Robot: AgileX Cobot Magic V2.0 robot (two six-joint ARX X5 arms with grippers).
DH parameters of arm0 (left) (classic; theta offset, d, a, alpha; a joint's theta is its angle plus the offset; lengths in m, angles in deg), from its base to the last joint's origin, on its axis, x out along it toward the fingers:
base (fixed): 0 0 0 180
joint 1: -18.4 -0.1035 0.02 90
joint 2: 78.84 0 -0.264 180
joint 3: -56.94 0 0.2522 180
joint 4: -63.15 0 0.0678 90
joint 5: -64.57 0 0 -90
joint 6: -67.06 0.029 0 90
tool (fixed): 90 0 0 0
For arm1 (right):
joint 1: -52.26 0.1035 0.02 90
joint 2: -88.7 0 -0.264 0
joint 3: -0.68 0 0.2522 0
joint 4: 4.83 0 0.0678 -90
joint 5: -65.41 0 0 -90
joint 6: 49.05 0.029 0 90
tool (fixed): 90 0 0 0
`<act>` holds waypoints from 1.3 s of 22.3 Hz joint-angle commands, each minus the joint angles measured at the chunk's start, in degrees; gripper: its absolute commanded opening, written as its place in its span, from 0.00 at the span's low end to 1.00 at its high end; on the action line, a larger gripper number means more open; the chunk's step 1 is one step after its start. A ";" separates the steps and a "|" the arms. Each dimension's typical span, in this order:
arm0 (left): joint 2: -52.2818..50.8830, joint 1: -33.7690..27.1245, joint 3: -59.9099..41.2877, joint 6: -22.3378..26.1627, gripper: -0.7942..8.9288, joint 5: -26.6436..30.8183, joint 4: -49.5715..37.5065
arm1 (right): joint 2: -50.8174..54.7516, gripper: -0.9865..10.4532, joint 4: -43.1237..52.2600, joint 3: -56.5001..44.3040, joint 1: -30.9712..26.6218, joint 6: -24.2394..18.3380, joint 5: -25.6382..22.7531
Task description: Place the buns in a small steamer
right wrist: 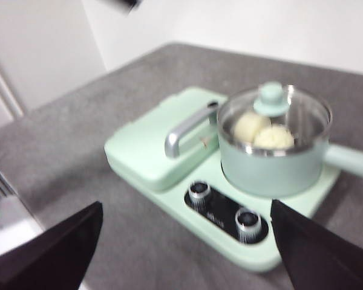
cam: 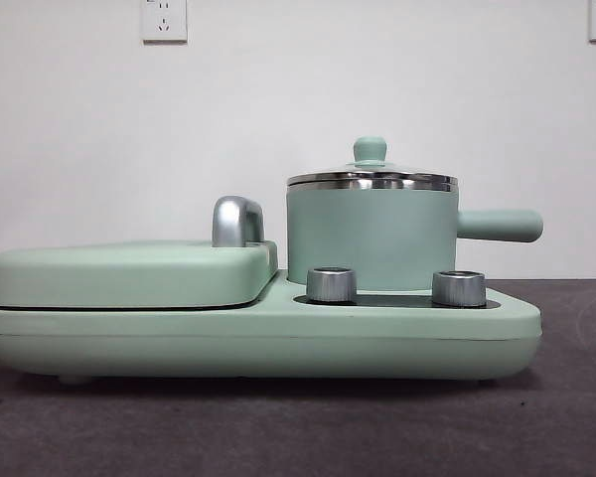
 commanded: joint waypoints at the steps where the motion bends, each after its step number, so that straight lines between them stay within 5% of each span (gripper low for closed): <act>1: -6.10 0.37 -9.90 1.84 0.60 -0.31 2.80 | -0.20 0.47 2.60 0.48 0.57 -0.57 1.01; 9: -31.30 -0.57 -41.55 0.70 0.60 -1.53 -14.36 | -0.20 0.47 3.13 0.48 0.57 -0.59 2.84; 15: -50.12 -1.14 -60.98 -5.16 0.60 -1.46 -27.69 | -0.20 0.47 1.68 0.48 0.57 -0.59 2.99; 25: -67.10 -1.16 -73.02 -7.80 0.57 -1.44 -31.98 | -0.20 0.47 -2.32 0.48 0.57 -0.37 6.01; 26: -67.63 -1.16 -73.02 -7.69 0.52 -1.44 -31.85 | -0.20 0.45 -2.58 0.48 0.57 -0.04 6.36; 29: -68.32 -1.14 -73.02 -7.50 0.06 -1.44 -31.71 | -0.20 0.08 -4.26 0.48 0.57 -0.74 9.51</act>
